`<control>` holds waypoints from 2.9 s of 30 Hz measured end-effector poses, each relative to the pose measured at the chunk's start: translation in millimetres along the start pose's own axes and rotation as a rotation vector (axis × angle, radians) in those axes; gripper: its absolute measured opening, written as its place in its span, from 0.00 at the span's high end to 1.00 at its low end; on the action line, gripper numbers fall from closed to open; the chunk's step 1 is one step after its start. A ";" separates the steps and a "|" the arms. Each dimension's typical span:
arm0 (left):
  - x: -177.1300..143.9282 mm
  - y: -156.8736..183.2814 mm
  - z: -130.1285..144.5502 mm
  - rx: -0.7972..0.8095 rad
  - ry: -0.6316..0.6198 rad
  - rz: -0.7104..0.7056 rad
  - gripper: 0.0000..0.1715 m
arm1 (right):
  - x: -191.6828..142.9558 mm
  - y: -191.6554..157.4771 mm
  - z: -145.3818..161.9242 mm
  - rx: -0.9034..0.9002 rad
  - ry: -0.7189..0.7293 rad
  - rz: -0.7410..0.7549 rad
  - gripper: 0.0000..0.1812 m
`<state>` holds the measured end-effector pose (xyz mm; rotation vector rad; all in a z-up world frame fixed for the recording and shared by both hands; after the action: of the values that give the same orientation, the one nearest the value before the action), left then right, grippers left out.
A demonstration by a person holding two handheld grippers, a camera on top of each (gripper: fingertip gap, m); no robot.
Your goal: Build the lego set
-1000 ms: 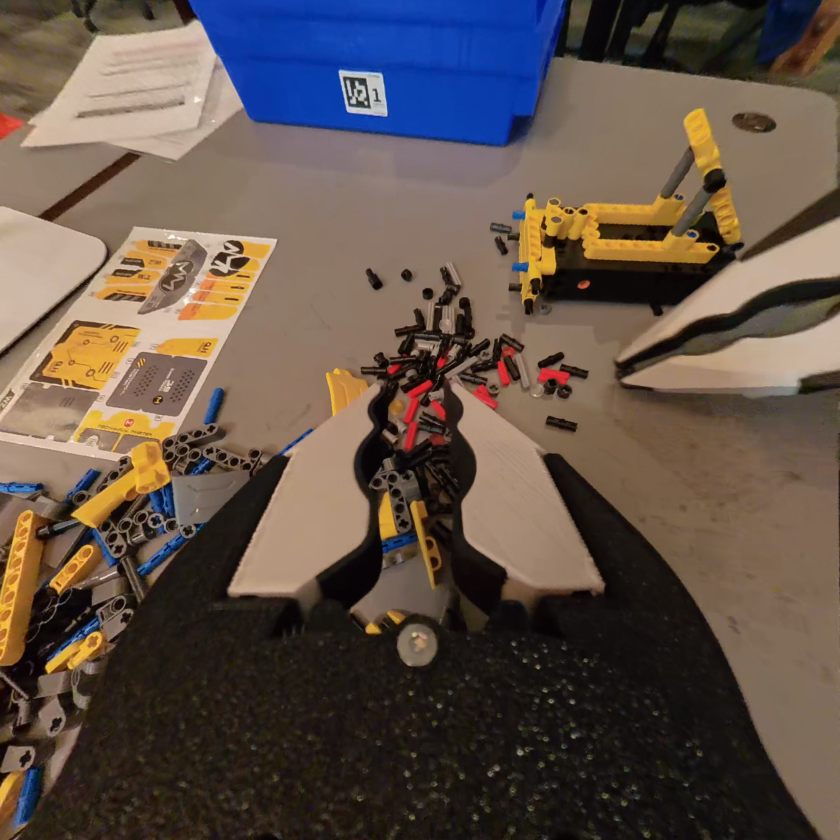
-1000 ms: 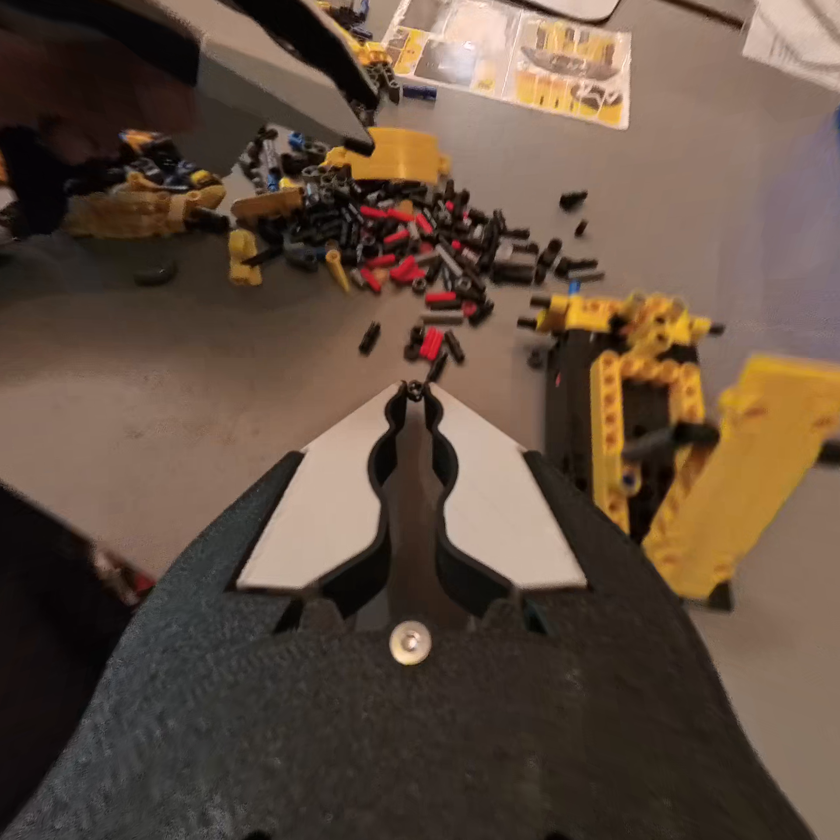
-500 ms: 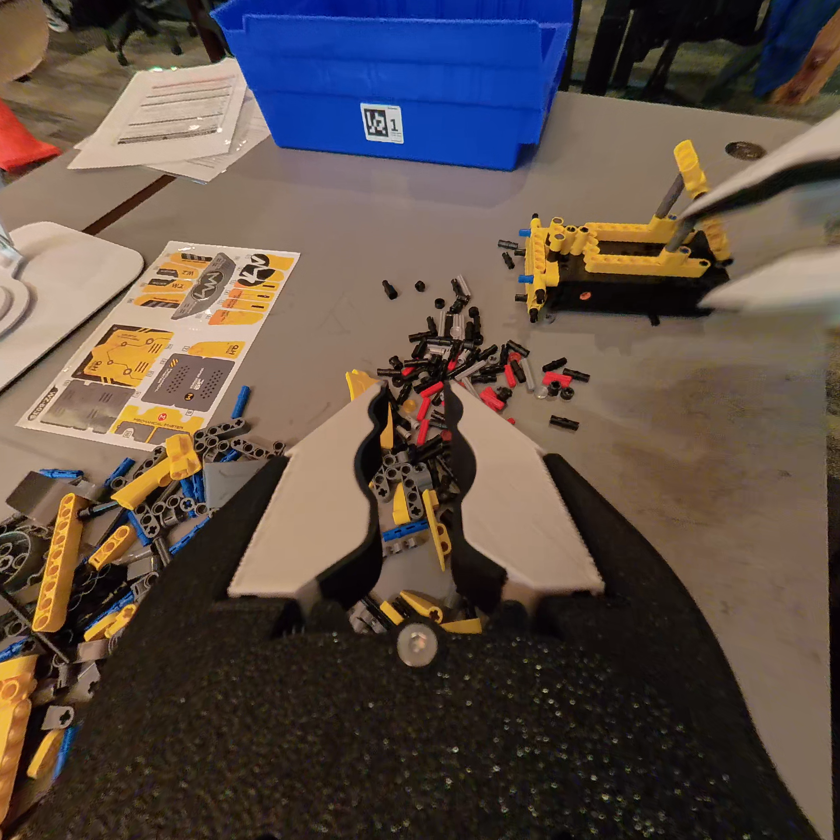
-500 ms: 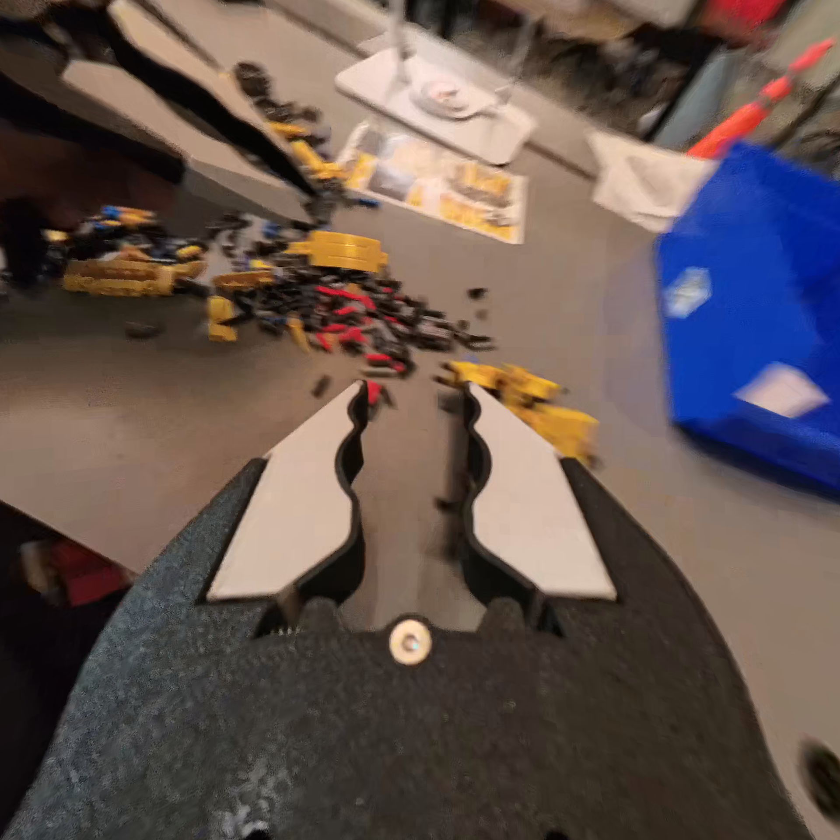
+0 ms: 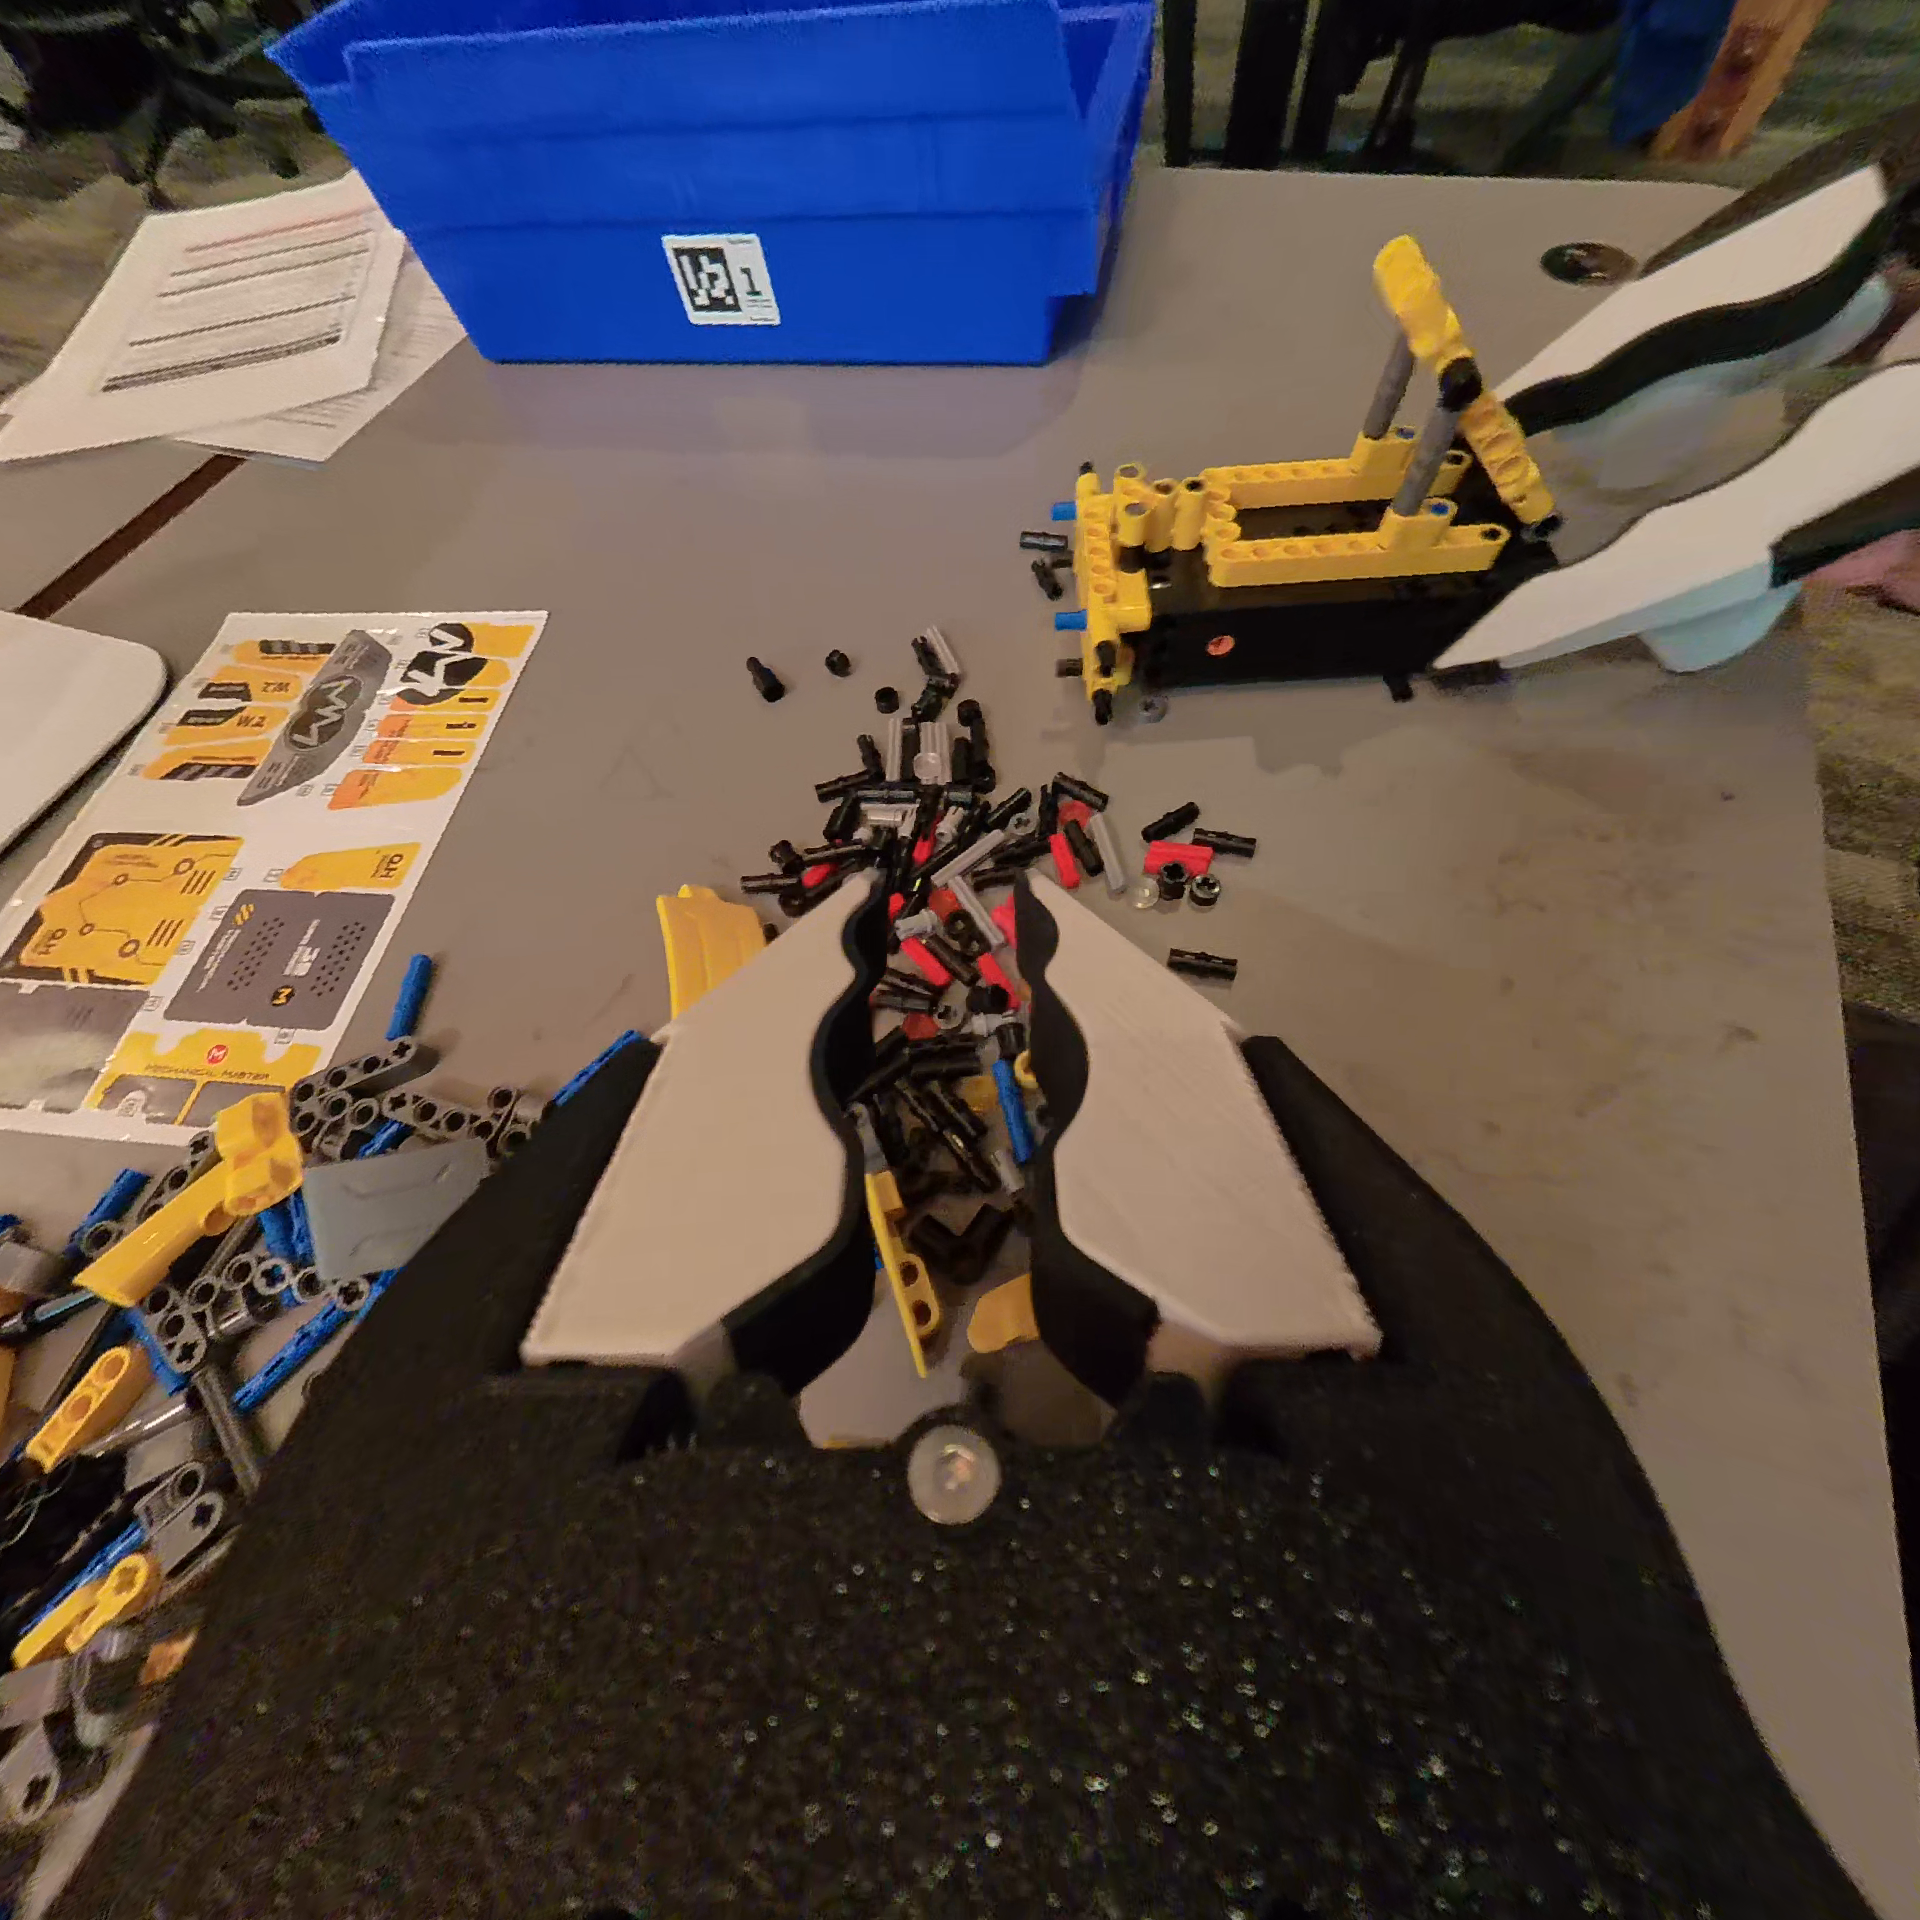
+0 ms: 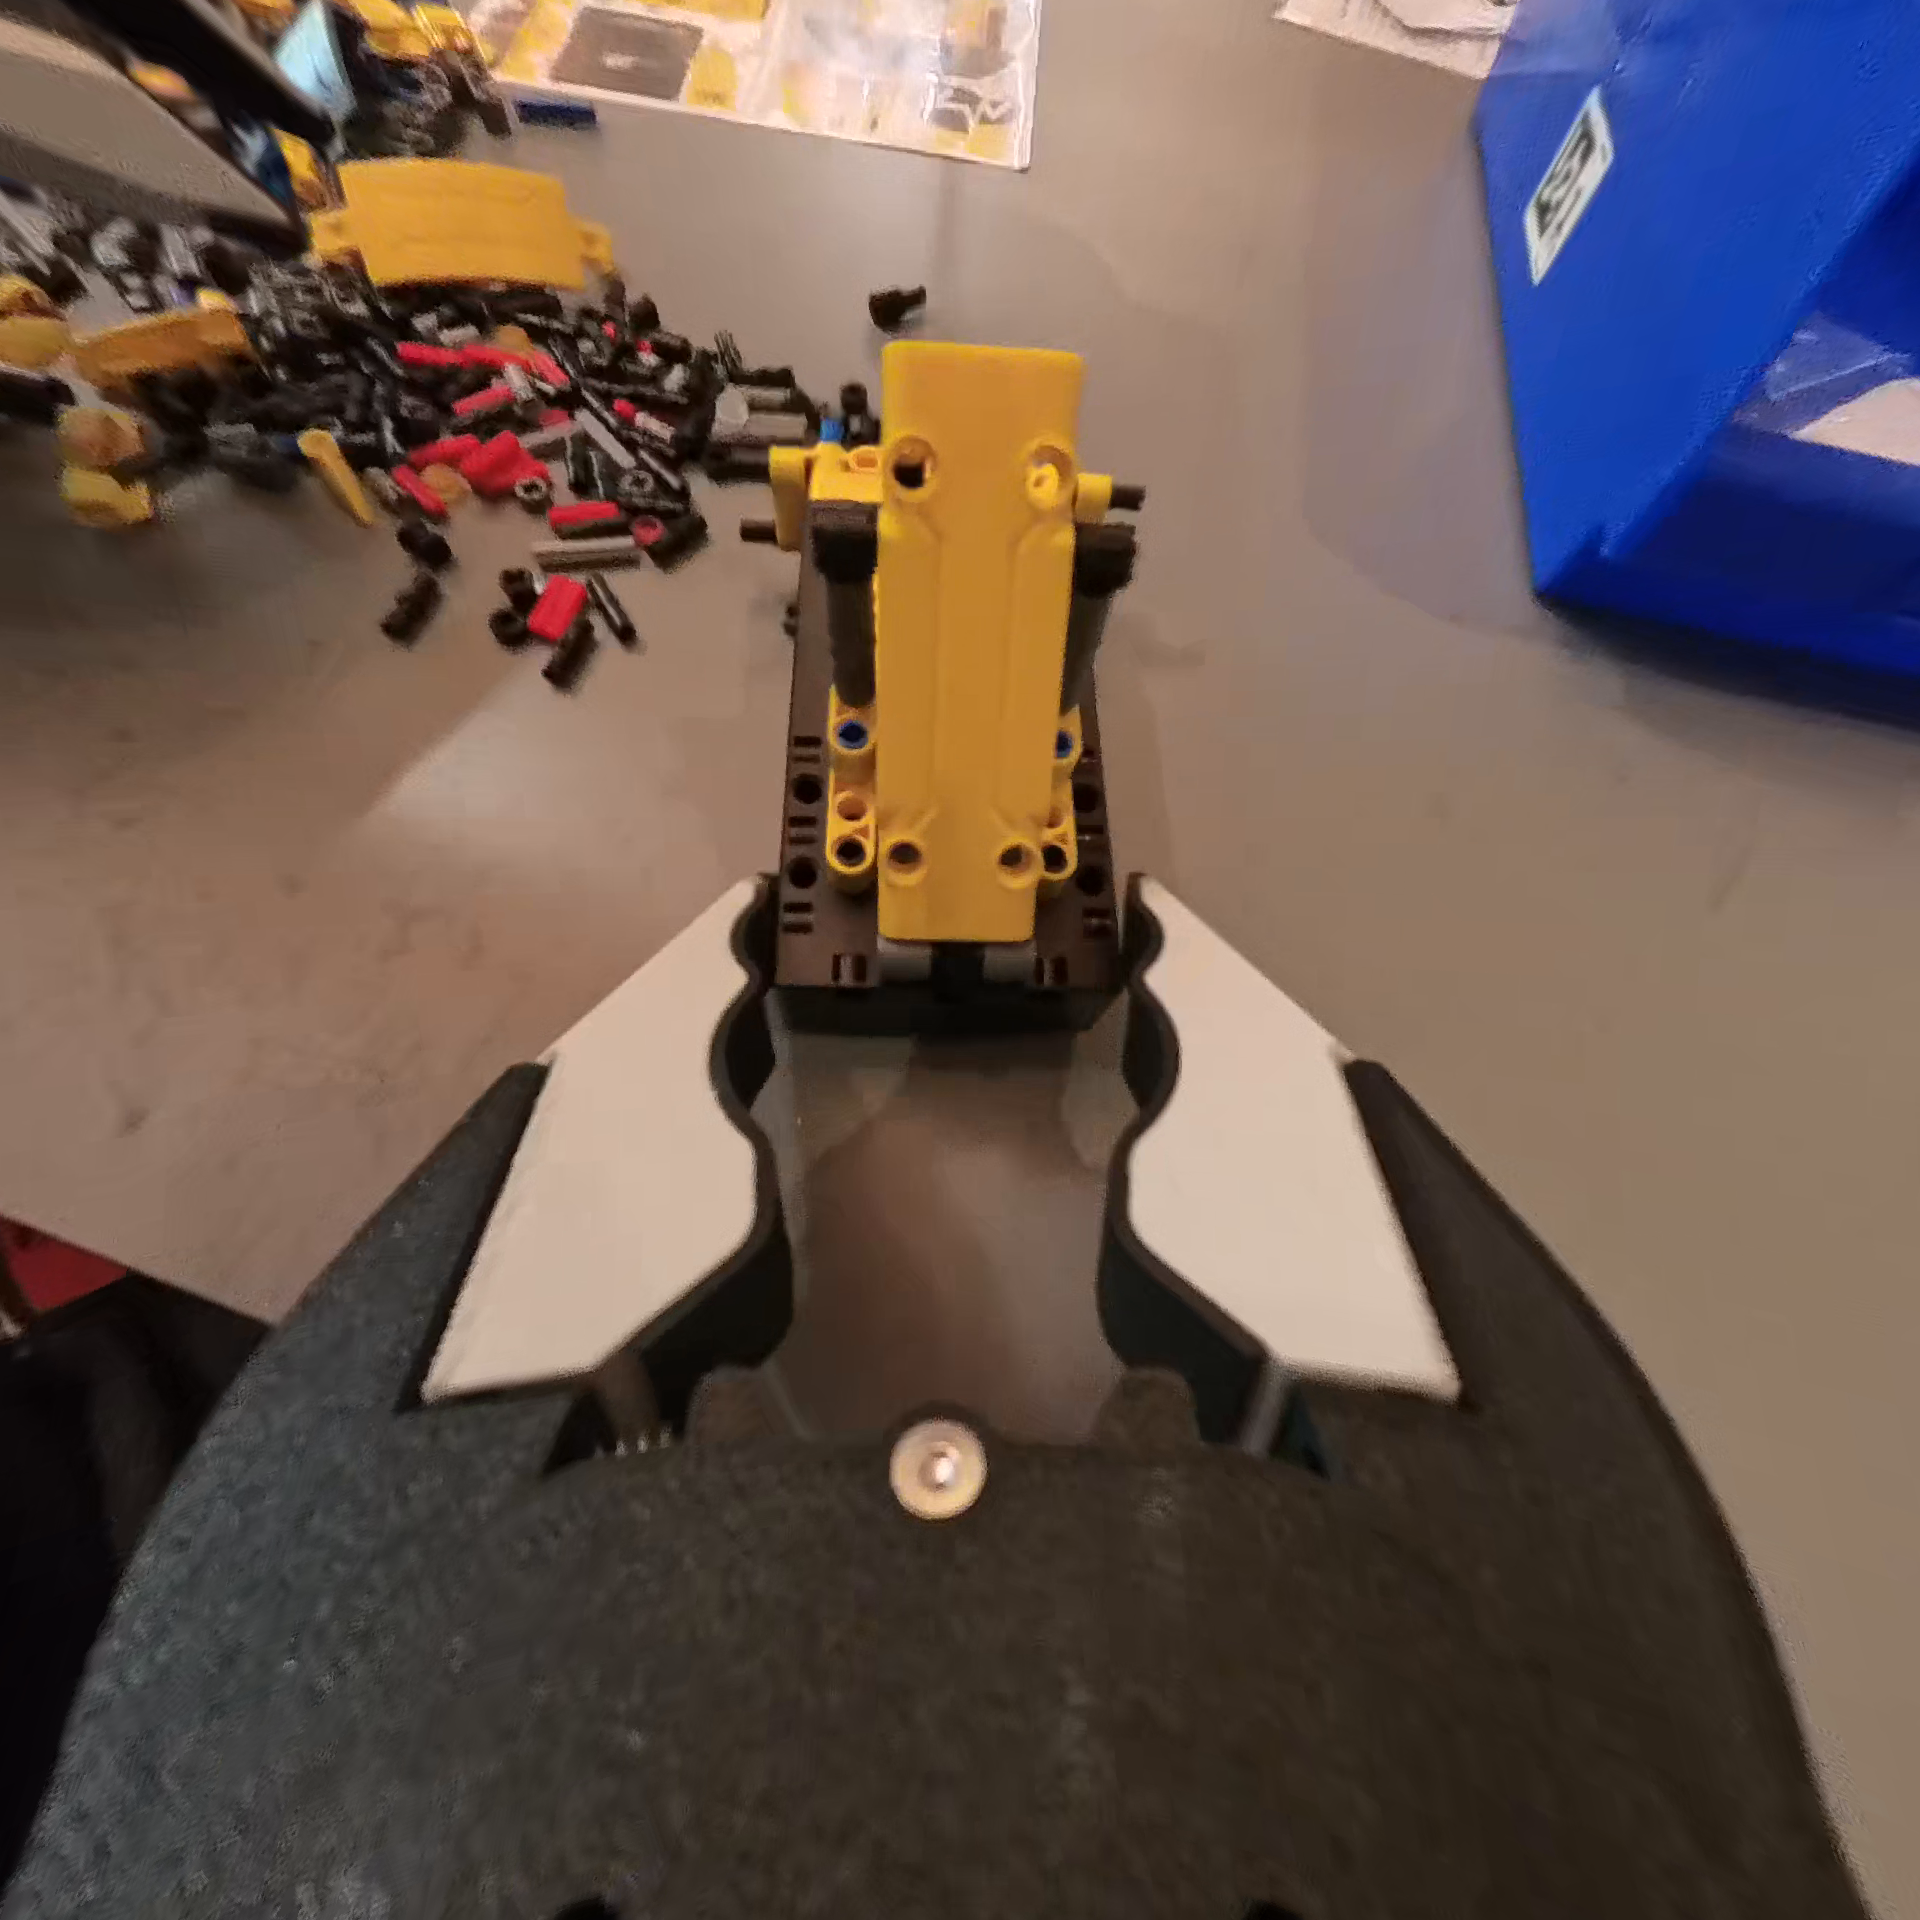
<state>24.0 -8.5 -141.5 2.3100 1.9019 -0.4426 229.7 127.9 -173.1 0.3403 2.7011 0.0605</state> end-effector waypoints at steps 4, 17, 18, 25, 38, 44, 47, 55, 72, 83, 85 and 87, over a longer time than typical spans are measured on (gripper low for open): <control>2.0 6.6 -3.7 0.032 0.025 0.022 0.87 | -1.1 8.5 -15.8 0.107 0.092 -0.044 0.64; 76.0 113.5 -30.9 0.015 -0.029 0.218 0.86 | -34.1 54.6 -10.6 0.222 0.169 0.065 0.64; 85.2 116.9 -30.3 0.035 -0.055 0.206 0.86 | -36.0 56.0 -9.3 0.237 0.177 0.064 0.64; 110.2 114.6 -10.7 0.055 -0.234 0.133 0.86 | -48.8 73.1 7.8 0.275 0.201 0.111 0.64; 102.8 87.0 -6.4 -0.012 -0.300 0.086 0.97 | -63.2 80.5 35.6 0.184 0.158 0.166 0.64; 82.3 43.5 1.9 0.019 -0.365 -0.110 0.97 | -63.0 79.1 39.4 0.196 0.180 0.159 0.64; 73.9 29.8 4.4 0.006 -0.372 -0.161 0.97 | -62.0 77.5 39.7 0.175 0.178 0.171 0.64; 100.2 67.5 -37.5 -0.094 -0.124 0.054 0.78 | -58.8 76.0 38.6 0.161 0.176 0.173 0.64; 145.8 59.7 -19.8 -0.029 -0.371 0.103 1.00 | -56.0 77.3 37.5 0.153 0.172 0.149 0.64; 109.0 23.1 -28.5 -0.101 -0.273 0.016 0.99 | -53.6 77.5 36.4 0.155 0.177 0.154 0.63; 116.6 38.1 -42.3 -0.170 -0.182 0.123 0.93 | -52.1 77.6 35.9 0.158 0.170 0.163 0.64; 130.8 50.1 -45.2 -0.175 -0.195 0.171 0.83 | -50.6 77.3 35.2 0.162 0.164 0.174 0.64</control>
<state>101.8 116.4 -142.0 2.2039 1.5733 -0.4437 306.5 190.0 -177.8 0.6447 2.8390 -0.0848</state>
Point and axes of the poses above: each gripper's, where its closed fingertips meet, x out along the fingers, z out of its underside, y = z × x across the jaws, the point moved 7 cm from there along -x, back along the fingers, and after that the axes turned 11 degrees about y, right-handed, at the moved point
